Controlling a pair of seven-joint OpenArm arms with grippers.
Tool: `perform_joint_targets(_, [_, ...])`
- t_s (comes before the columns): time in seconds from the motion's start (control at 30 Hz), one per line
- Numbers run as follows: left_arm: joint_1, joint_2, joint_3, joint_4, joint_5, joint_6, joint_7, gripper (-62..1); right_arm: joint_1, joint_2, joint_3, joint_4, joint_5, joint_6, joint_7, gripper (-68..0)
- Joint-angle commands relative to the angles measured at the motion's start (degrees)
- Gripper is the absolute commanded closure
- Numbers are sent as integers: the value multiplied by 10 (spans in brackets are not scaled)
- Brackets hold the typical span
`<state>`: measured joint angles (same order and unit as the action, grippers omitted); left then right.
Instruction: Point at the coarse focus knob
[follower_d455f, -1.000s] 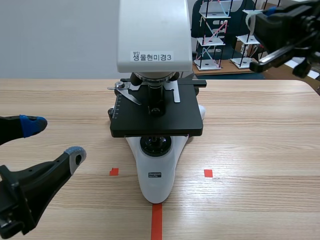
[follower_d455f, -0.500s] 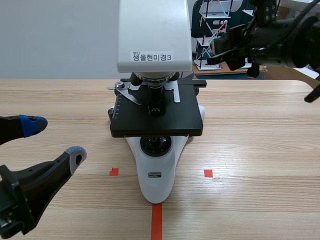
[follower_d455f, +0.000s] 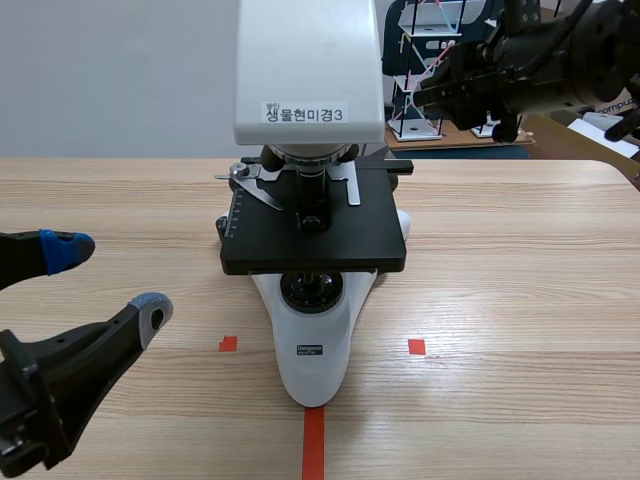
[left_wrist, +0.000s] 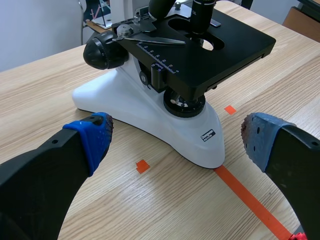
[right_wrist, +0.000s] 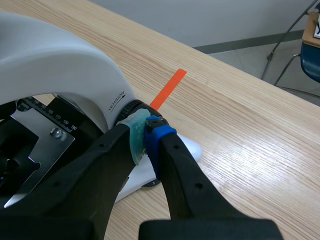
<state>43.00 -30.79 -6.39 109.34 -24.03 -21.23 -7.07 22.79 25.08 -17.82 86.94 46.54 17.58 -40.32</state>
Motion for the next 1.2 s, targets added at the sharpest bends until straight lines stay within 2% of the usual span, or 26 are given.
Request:
perform_joint_targets(0.0, [0,3,-4,10,-4,-1,-8,-542,7,2,1,6,4,0,8,2])
perform_joint_targets(1.17, [0,3,-4,10,-4,-1,-8,-542,-7,0,1,6,2,0,24,2])
